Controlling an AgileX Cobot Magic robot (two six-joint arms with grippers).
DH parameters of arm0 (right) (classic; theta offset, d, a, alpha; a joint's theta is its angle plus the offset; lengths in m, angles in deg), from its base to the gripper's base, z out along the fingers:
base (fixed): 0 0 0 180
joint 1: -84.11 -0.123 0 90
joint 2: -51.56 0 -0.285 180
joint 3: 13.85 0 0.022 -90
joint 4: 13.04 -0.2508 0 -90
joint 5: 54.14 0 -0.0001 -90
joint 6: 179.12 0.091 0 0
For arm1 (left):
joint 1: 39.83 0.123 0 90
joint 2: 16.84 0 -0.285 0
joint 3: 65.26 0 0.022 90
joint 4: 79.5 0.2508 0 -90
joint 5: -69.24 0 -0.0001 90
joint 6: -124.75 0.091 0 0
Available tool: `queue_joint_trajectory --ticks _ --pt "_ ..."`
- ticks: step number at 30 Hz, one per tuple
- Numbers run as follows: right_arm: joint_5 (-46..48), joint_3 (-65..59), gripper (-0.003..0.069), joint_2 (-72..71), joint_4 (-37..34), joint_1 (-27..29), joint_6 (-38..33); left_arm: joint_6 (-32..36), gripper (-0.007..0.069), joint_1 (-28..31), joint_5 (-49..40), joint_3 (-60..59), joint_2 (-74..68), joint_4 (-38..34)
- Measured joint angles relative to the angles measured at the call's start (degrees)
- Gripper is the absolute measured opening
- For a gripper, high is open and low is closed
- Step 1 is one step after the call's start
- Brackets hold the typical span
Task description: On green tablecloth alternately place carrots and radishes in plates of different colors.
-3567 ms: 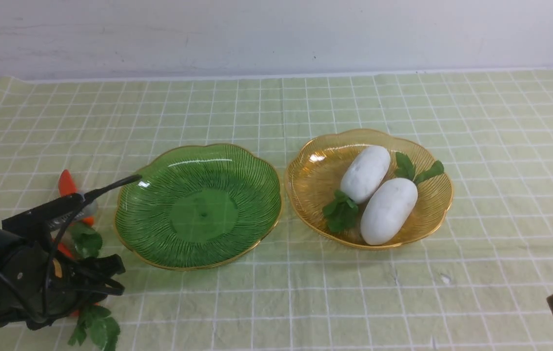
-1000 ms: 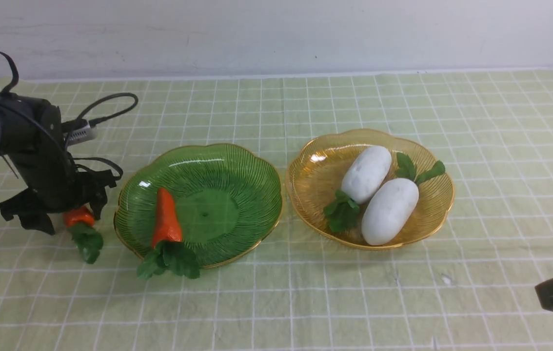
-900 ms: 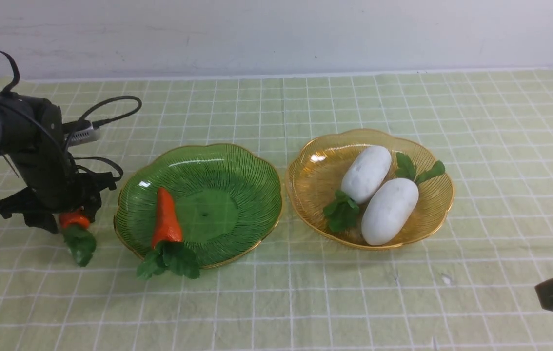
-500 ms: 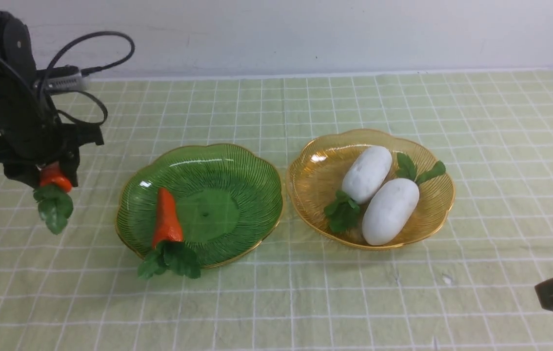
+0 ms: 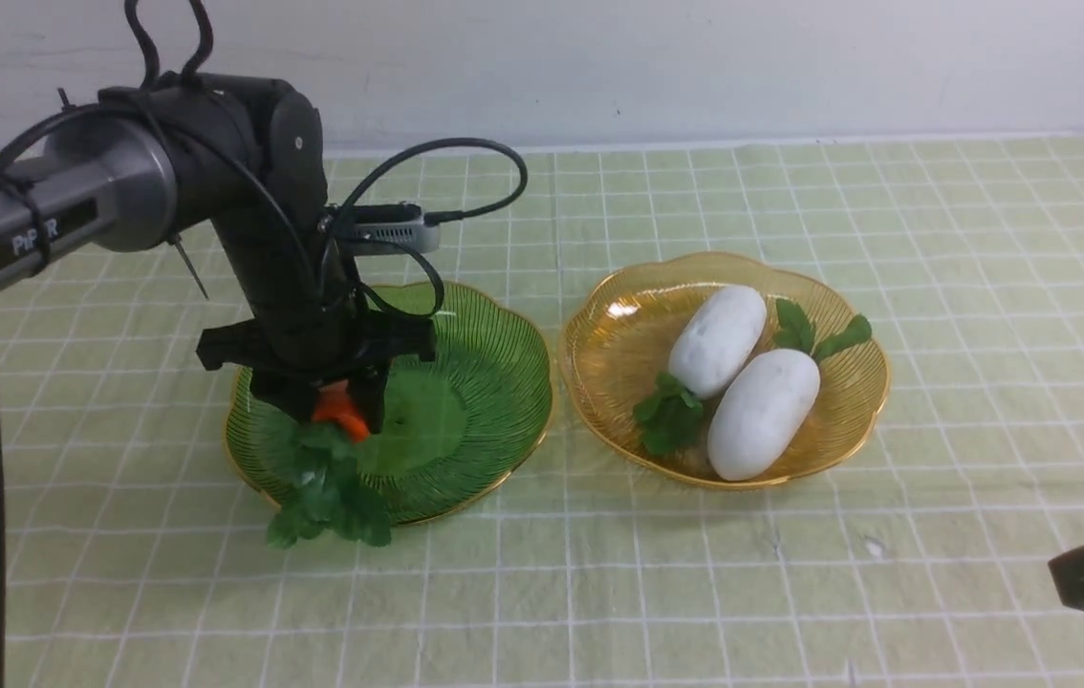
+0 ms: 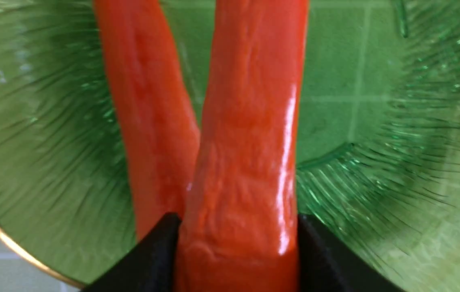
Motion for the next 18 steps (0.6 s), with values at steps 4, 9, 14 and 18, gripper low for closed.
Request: queue_joint_trajectory --ticks 4,9,14,18 --pt "1.21 0.0 -0.0015 -0.85 0.05 0.0 -0.25 0.0 0.0434 -0.45 0.38 0.0 0.0 -0.06" --pt "2.79 0.0 -0.0015 -6.75 0.05 0.0 -0.25 -0.04 0.0541 -0.56 0.32 0.0 0.0 -0.33" --pt "3.89 -1.14 -0.0015 -19.5 0.05 0.0 0.92 -0.04 0.0563 -0.56 -0.07 0.0 0.0 -0.33" --pt "0.06 -5.18 -0.0015 -31.52 0.12 0.0 1.03 -0.04 0.0563 -0.56 -0.07 0.0 0.0 -0.33"
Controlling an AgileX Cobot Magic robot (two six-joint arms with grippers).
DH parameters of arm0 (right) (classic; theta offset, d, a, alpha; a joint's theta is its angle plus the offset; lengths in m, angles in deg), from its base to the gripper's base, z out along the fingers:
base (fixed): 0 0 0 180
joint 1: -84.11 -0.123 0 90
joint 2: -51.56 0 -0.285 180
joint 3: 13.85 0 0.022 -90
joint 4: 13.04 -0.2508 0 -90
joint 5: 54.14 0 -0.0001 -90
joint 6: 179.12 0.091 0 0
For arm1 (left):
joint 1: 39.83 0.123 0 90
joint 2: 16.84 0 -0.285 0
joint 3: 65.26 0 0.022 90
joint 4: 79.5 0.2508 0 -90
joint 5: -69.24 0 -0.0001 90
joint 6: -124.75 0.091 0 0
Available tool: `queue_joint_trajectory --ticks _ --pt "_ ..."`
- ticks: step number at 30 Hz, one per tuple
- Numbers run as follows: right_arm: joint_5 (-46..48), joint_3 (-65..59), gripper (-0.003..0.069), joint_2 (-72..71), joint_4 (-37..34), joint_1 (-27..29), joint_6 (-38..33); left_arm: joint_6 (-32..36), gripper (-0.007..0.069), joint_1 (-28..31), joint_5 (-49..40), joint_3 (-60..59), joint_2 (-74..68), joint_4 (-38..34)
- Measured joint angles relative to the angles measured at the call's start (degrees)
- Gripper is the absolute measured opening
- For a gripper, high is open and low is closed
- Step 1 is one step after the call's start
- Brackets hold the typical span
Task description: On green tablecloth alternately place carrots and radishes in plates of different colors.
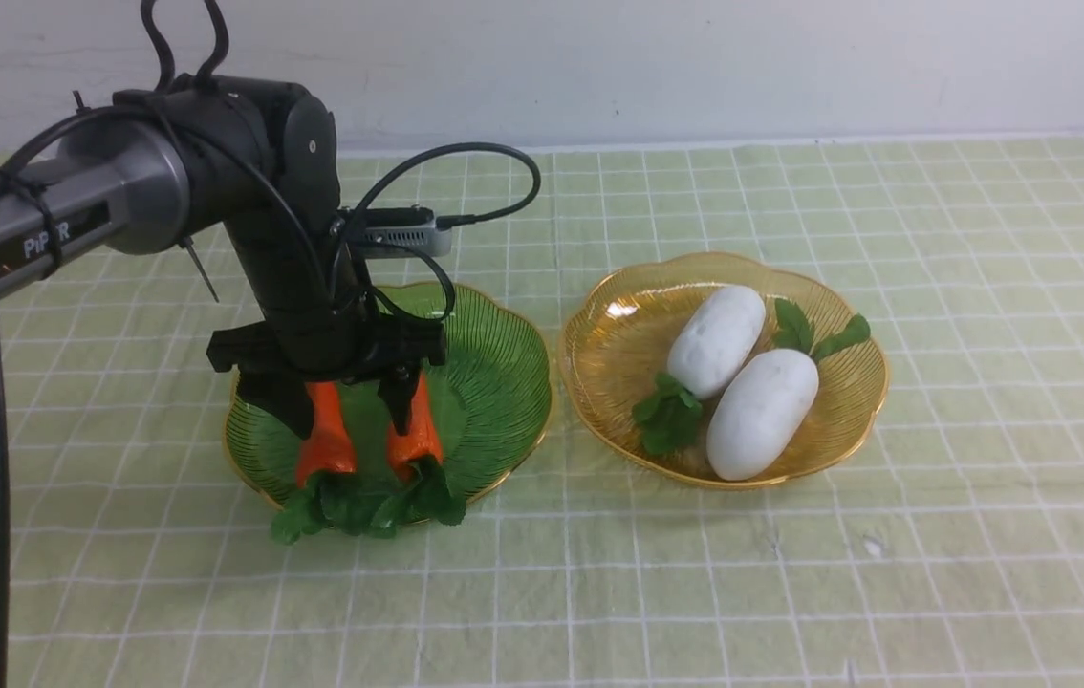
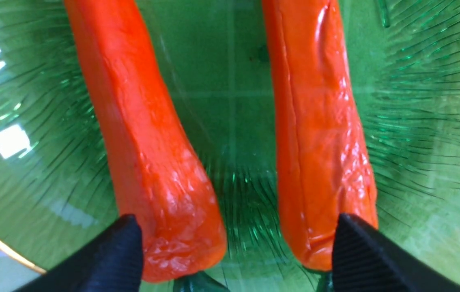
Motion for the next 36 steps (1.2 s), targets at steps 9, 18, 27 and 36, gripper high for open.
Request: queue_joint_trajectory --ticks 9,18,27,36 --pt "-31.67 -18.18 -0.0015 -16.5 -1.22 0.0 -0.14 0.05 0.0563 0.0 -0.21 0.0 0.0 0.0" --pt "-39.26 -22.85 -0.0015 -17.22 -1.6 0.0 -0.14 1.61 0.0563 -0.07 -0.28 0.0 0.0 0.0" --pt "-35.16 -22.95 -0.0015 -17.4 -1.65 0.0 -0.14 2.86 0.038 -0.07 -1.05 0.26 0.0 0.39" --pt "-31.78 -23.02 -0.0015 -17.4 -1.65 0.0 -0.14 9.54 0.0002 -0.07 -3.94 7.23 1.19 -0.48"
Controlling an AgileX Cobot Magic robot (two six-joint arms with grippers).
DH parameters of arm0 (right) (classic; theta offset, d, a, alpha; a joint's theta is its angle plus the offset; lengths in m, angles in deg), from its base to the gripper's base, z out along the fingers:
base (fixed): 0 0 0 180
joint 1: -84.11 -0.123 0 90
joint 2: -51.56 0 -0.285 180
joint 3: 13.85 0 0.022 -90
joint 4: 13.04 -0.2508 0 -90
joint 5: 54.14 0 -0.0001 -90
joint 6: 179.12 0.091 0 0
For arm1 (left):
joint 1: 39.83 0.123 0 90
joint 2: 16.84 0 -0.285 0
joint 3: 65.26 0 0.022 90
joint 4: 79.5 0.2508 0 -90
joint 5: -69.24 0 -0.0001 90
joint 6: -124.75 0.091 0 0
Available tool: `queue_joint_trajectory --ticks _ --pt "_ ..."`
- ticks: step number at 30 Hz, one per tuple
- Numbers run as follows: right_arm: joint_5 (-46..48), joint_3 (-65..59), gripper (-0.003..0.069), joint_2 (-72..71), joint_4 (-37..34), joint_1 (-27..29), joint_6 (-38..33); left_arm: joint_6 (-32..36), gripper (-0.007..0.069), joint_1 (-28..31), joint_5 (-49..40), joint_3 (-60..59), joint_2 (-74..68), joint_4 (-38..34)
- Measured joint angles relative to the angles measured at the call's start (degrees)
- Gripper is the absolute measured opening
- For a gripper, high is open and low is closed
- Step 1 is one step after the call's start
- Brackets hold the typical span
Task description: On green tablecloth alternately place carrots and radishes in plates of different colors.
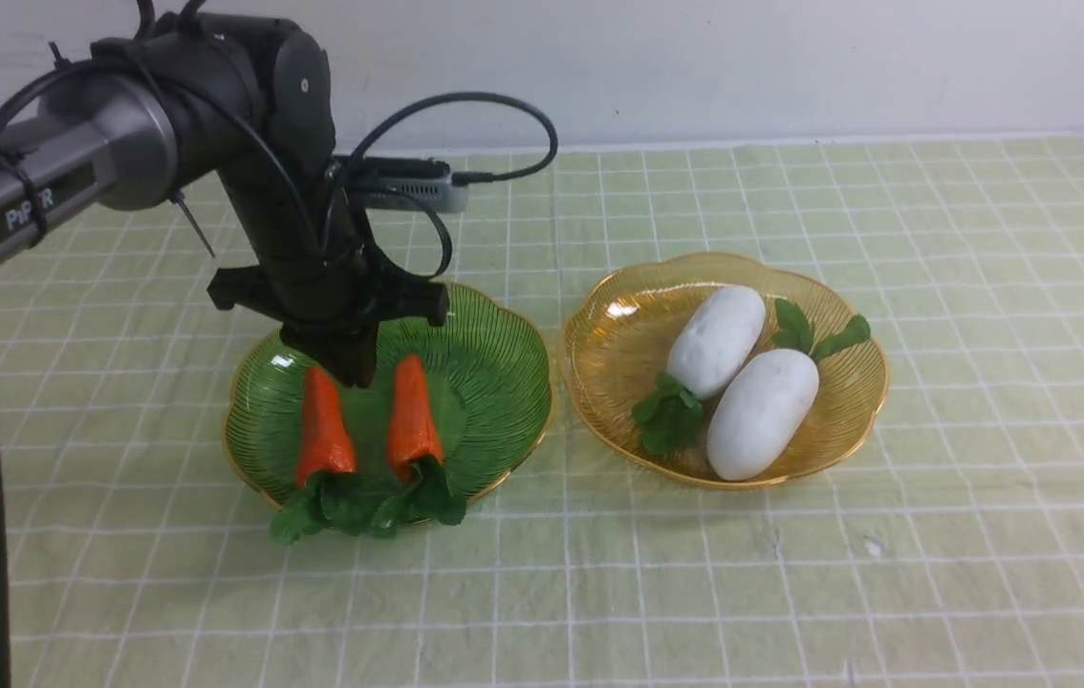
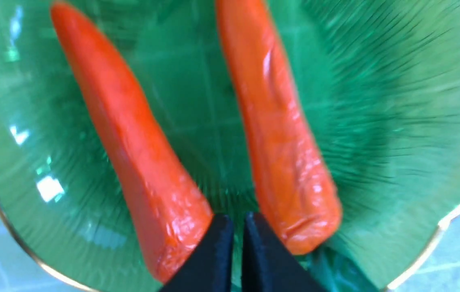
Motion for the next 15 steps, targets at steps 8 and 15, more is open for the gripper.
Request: queue_joint_trajectory --ticks 8,15 --pt "-1.06 -4.07 -0.0015 -4.54 4.16 0.1 0.41 0.93 -0.0008 0.0 -0.79 0.35 2.45 -0.69" --pt "-1.67 -12.01 -0.0015 -6.54 11.17 1.02 0.46 0.93 -0.0008 0.0 -0.84 0.35 4.59 -0.62"
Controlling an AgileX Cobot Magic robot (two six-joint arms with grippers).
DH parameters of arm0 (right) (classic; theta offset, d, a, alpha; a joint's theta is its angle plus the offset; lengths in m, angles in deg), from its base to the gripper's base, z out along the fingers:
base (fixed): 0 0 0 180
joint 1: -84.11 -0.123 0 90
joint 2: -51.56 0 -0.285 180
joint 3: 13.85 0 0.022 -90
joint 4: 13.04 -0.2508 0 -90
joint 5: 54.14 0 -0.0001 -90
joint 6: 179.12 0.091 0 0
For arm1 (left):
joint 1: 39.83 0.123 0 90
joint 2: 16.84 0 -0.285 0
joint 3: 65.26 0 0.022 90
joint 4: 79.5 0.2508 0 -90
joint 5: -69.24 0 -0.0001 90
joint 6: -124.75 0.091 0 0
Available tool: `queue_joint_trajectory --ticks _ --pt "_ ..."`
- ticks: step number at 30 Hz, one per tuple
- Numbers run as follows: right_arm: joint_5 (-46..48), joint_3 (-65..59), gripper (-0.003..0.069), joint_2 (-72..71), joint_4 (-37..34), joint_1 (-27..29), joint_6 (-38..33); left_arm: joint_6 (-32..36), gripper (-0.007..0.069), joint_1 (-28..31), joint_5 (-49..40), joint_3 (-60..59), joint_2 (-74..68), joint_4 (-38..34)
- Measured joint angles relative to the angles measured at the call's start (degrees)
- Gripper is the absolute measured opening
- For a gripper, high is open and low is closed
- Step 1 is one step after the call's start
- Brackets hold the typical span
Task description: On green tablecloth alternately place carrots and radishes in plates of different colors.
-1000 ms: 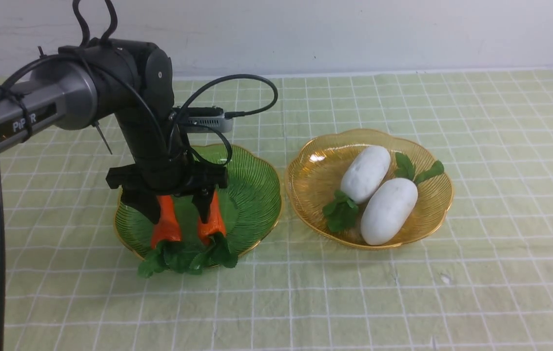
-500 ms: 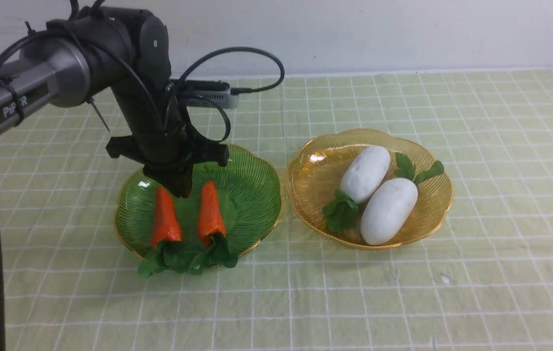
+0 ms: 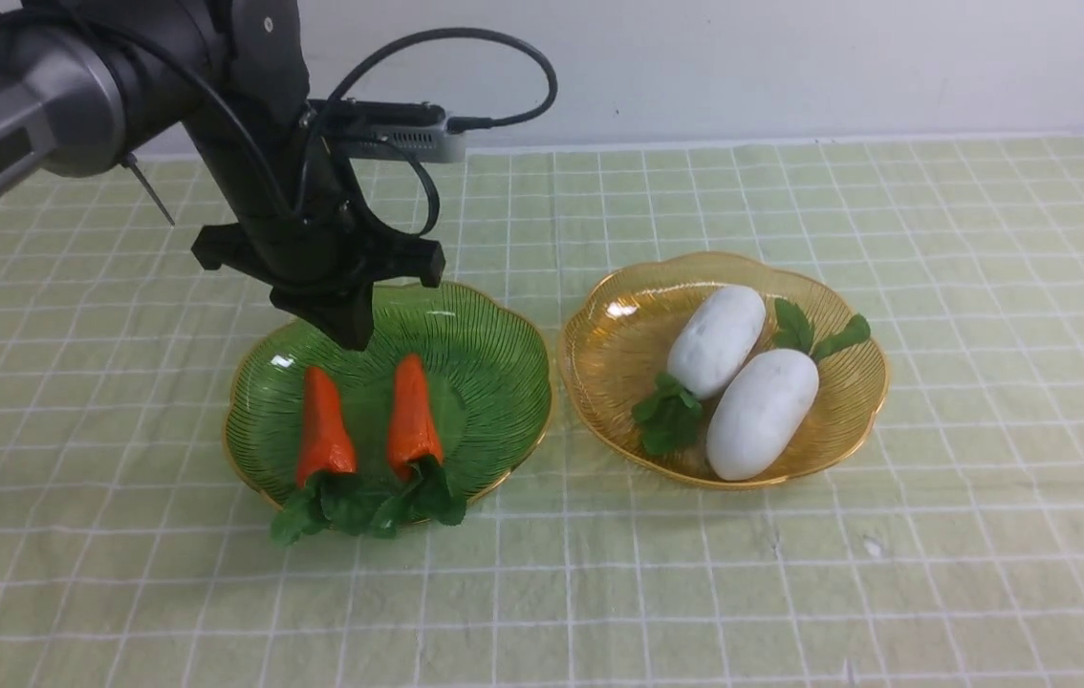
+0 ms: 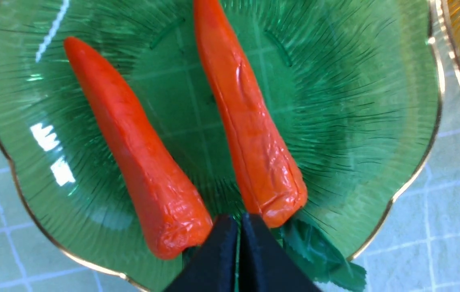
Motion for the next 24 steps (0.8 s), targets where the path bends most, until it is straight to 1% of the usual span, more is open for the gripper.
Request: queue_joint_trajectory --ticks 4,12,17,19,20,24 --pt "0.54 -3.81 -0.0015 -0.07 1.56 2.01 0.0 0.0 -0.0008 0.0 -0.07 0.0 5.01 0.0" --pt "-1.94 -4.17 -0.0015 -0.19 1.78 2.53 -0.3 0.04 -0.0008 0.0 -0.5 -0.52 15.11 -0.01" --pt "-2.41 -4.26 -0.0015 -0.19 1.79 2.87 -0.3 1.16 -0.0008 0.0 -0.9 -5.5 23.42 -0.01" --pt "-2.48 -4.26 -0.0015 -0.19 1.79 4.67 -0.3 2.07 -0.0008 0.0 -1.47 -9.26 29.16 -0.01" --pt "-2.48 -4.26 -0.0015 -0.19 1.79 4.84 -0.3 2.12 -0.0008 0.0 -1.47 -9.26 29.16 -0.01" --pt "-2.48 -4.26 -0.0015 -0.19 1.79 7.53 -0.3 2.23 -0.0008 0.0 -1.54 -14.35 37.52 -0.01"
